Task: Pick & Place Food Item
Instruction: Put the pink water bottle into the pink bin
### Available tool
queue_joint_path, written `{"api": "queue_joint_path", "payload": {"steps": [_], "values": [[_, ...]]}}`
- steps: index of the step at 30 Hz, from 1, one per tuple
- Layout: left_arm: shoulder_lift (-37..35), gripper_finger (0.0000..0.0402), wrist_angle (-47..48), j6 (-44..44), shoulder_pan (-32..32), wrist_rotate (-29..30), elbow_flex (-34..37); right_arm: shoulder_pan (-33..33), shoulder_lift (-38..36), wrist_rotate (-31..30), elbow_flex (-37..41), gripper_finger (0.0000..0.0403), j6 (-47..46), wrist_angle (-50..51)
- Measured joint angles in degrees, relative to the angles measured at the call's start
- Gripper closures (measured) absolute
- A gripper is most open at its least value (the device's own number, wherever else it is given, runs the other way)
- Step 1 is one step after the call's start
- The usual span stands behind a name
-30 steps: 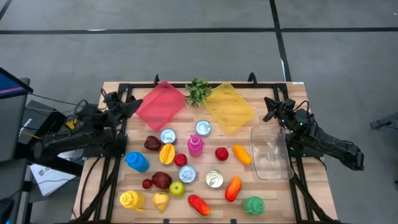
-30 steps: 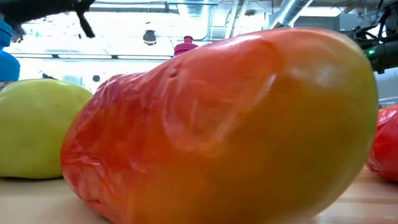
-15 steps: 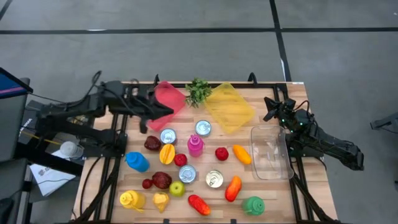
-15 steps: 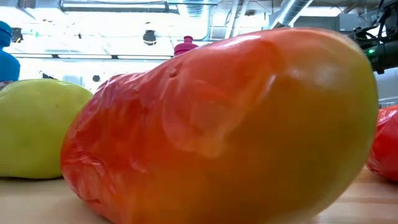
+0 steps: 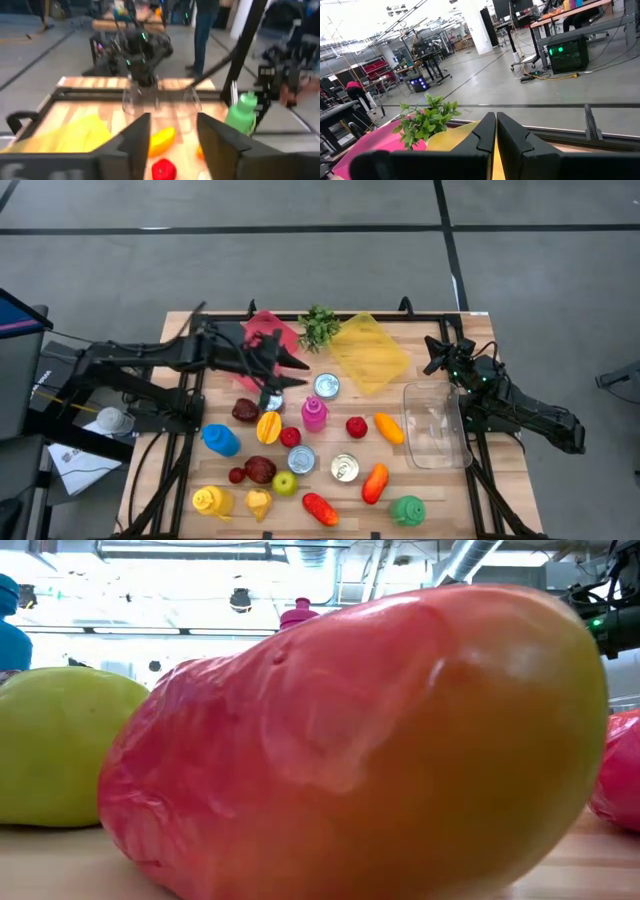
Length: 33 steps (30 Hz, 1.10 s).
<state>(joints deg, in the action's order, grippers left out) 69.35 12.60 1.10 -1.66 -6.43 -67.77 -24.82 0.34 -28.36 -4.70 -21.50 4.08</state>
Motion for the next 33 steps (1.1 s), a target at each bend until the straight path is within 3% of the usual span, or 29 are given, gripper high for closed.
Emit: {"api": "queue_joint_path", "payload": {"steps": [5,10,23,33], "values": [[5.63,0.0145,0.1,-2.65,1.32,0.06,0.04,0.0,0.0,0.02,-0.01,0.039,0.0,0.2],[10.22,0.0107,-0.15,-3.58,1.32,0.06,0.04,0.0,0.0,0.0,-0.01,0.039,0.0,0.22],[15.53,0.0117,-1.62,-6.79,2.61,0.07,1.01,-0.01,0.0,0.0,-0.01,0.039,-0.02,0.22],[9.76,0.0117,-25.43,-4.81,2.56,4.09,17.89,-0.02,0.0,-0.05,0.0,0.039,-0.01,0.3]]}}
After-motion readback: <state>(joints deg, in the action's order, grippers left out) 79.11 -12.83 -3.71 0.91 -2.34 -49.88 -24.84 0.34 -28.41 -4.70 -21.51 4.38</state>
